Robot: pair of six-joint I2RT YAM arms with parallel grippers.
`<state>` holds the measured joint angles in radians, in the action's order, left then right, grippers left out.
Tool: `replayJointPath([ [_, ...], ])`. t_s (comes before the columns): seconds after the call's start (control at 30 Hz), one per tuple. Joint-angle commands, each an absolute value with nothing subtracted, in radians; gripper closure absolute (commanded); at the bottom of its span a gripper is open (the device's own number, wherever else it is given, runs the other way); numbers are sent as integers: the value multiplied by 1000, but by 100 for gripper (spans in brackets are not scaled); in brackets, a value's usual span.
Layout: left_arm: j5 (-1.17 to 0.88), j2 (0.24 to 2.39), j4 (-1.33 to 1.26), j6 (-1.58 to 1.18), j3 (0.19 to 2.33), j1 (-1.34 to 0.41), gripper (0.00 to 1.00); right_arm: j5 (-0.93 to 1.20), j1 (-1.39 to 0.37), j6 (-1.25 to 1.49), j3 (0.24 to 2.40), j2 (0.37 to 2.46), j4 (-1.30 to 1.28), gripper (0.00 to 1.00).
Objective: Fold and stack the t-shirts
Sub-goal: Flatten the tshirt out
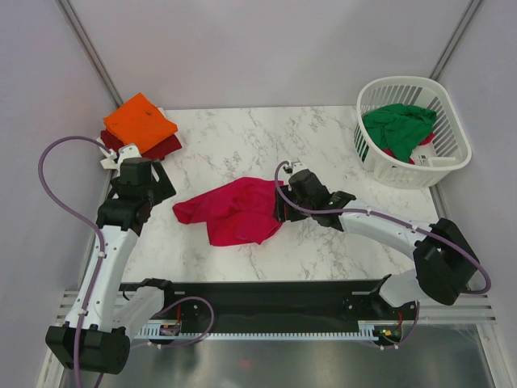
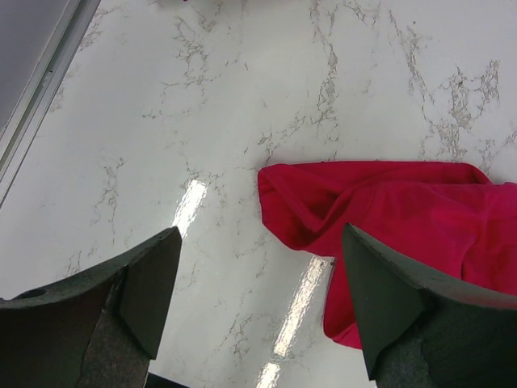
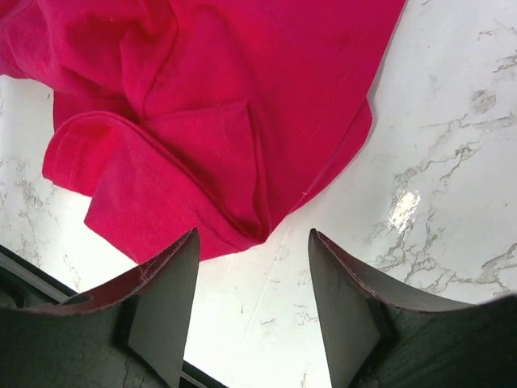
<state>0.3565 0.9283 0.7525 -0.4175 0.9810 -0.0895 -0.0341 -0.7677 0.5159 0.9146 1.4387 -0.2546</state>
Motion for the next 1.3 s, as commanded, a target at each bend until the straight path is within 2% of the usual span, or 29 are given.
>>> replayJointPath([
  [0.0,350,914,715,-393,979,-92,13,-23,-764,511,900,1430,-235,37],
  [0.43,350,916,715,-393,979,-92,13,46,-762,515,900,1508,-184,42],
  [0.63,344,917,715,-393,980,-92,13,72,-764,517,907,1534,-166,49],
  [0.67,344,917,715,-393,980,-92,13,75,-764,520,908,1537,-163,53],
  [0.83,345,917,715,-393,980,-92,13,87,-764,523,910,1543,-156,61],
  [0.93,345,916,715,-393,980,-92,13,89,-764,523,910,1540,-155,70],
  [0.97,345,914,715,-391,980,-91,13,90,-764,523,910,1539,-155,81],
  [1.07,347,916,715,-393,979,-92,13,94,-764,523,913,1520,-153,100],
  [1.27,348,916,716,-391,979,-91,13,89,-761,471,981,1433,-221,100],
])
